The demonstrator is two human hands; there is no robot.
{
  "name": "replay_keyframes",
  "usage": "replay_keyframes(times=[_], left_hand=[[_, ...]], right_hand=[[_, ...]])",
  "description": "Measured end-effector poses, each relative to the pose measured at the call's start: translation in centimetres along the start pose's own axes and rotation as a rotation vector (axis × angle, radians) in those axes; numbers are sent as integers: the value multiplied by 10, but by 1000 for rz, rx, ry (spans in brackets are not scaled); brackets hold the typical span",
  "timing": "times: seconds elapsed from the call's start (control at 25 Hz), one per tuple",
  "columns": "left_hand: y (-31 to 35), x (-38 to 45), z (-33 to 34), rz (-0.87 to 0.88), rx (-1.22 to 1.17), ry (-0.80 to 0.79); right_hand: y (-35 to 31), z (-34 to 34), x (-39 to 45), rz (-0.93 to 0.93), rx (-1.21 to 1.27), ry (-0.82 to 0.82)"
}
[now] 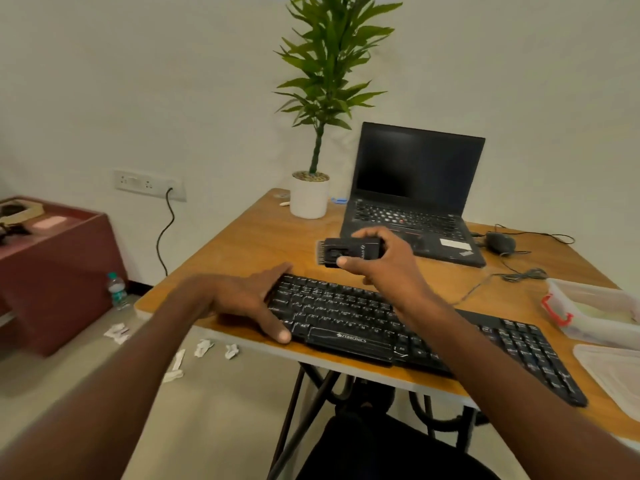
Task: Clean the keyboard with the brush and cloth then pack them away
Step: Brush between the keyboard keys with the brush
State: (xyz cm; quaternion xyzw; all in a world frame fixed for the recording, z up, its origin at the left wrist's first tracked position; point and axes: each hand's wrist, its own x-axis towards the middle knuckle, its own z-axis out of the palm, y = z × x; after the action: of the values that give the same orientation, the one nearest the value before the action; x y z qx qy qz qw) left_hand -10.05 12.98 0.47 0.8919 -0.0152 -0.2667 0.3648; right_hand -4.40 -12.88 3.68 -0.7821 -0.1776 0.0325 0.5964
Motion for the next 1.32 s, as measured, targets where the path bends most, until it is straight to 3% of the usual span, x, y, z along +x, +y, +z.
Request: replay_keyframes(times=[0.2, 0.4, 0.52, 0.76, 1.12, 1.32], left_hand=[[2, -5, 11, 100, -166, 104], [-6, -6, 21, 155, -277, 199], [-10, -5, 26, 173, -256, 215], [-10, -4, 52, 189, -76, 510], [-18, 5, 49, 197, -35, 543], [-15, 2, 48, 186, -20, 537]], right_hand=[[-9, 46, 41, -45, -311, -208], [-17, 57, 49, -164, -367, -142], [-11, 52, 46, -248, -435, -154], [-14, 62, 48, -237, -335, -186], [8, 63, 39, -419, -360, -86], [8, 52, 41, -360, -454, -47]])
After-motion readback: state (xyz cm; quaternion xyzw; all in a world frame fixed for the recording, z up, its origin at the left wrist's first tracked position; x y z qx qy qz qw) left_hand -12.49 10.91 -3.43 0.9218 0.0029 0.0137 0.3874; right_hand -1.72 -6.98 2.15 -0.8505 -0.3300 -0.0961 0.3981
